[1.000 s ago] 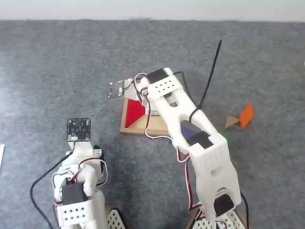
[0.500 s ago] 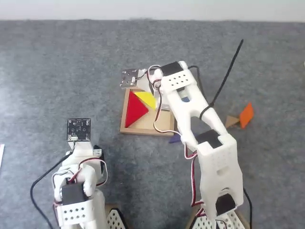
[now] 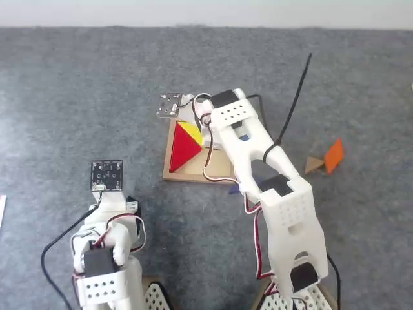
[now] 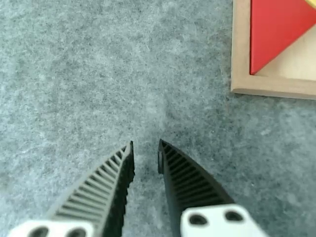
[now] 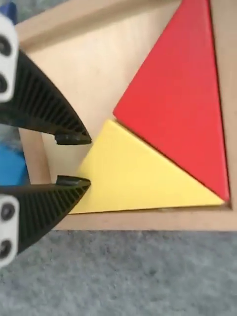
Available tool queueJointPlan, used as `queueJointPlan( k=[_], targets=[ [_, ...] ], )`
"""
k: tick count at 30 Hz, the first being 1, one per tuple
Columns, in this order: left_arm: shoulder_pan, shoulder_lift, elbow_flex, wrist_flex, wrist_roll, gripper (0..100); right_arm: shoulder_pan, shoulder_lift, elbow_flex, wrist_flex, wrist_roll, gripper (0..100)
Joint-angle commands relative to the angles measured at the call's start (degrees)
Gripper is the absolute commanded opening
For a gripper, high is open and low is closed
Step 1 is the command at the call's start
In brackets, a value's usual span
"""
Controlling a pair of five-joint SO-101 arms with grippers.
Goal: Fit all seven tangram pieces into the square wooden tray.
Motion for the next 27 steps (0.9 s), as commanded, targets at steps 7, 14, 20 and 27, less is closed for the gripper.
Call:
queueJointPlan(
  k=[7, 14, 20, 27],
  targets=[
    [0.18, -1.05, -0.66, 0.18, 0.00, 8, 3.12, -12.00, -1.67, 1.54, -9.85, 11.3],
    [0.18, -1.05, -0.66, 0.18, 0.00, 8, 6.73, -21.85, -1.58, 17.63, -11.16, 11.3],
    [0.18, -1.05, -0.66, 0.18, 0.00, 8, 9.01, -22.29, 4.66, 19.12, -18.46, 11.3],
    [0.18, -1.05, -0.66, 0.18, 0.00, 8, 9.71, -28.18, 16.35, 15.08, -23.03, 11.3]
  ],
)
